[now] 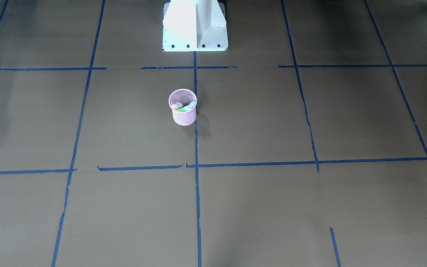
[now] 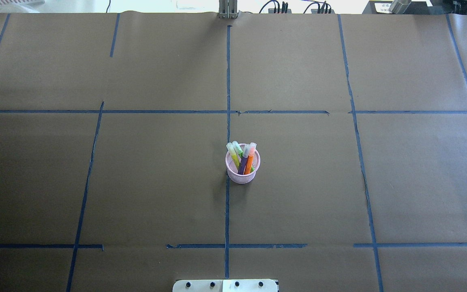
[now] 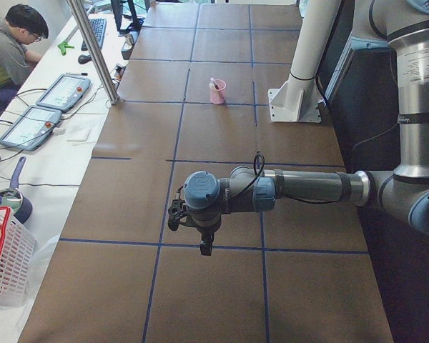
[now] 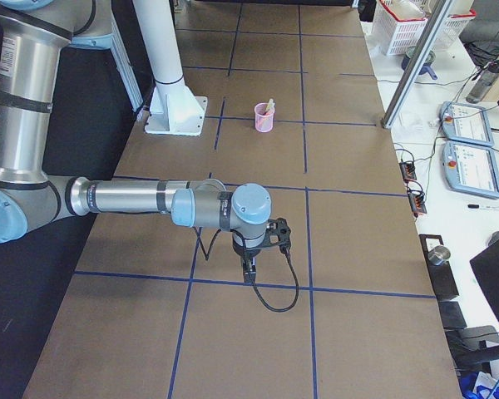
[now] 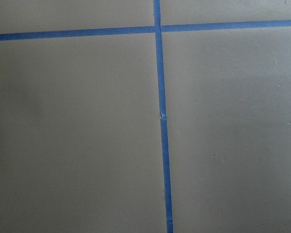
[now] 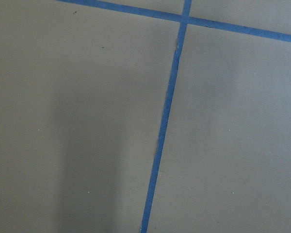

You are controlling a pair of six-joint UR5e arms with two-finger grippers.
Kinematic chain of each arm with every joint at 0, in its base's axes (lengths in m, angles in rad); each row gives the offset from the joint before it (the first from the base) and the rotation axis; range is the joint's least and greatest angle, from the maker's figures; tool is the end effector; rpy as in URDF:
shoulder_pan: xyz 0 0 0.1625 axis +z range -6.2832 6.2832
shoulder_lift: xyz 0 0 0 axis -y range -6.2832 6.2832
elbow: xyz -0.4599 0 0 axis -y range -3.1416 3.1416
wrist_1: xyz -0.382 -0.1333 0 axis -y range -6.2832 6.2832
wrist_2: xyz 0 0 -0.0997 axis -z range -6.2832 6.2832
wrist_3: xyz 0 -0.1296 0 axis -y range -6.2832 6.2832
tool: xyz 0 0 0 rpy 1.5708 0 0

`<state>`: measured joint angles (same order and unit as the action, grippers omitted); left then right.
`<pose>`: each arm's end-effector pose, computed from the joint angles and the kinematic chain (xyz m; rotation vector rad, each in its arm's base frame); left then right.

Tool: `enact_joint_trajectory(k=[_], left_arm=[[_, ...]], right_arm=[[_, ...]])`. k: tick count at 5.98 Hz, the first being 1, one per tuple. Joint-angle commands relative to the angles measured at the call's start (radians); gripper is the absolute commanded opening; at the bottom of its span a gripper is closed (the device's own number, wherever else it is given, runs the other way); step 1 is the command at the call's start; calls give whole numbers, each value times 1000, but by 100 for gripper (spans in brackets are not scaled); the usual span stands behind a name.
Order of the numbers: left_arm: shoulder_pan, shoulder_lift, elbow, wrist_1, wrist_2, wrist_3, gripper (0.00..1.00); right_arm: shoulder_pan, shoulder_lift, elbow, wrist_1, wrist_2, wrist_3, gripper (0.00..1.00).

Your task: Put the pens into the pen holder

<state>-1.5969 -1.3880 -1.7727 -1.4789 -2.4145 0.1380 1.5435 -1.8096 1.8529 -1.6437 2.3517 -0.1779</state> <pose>-0.0467 -0.3904 0.7006 0.0009 0.8463 0.0744 0.0320 -0.3708 0.6878 0.0308 -0.7819 -0.1831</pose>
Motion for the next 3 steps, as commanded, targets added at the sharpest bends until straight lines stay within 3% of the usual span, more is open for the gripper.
enact_joint_trajectory(k=[1, 3], left_arm=[[0, 3, -11, 0, 0, 0, 100], [0, 4, -13, 2, 0, 2, 100]], right_arm=[[1, 0, 3, -1, 0, 0, 100], [1, -2, 8, -1, 0, 0, 100]])
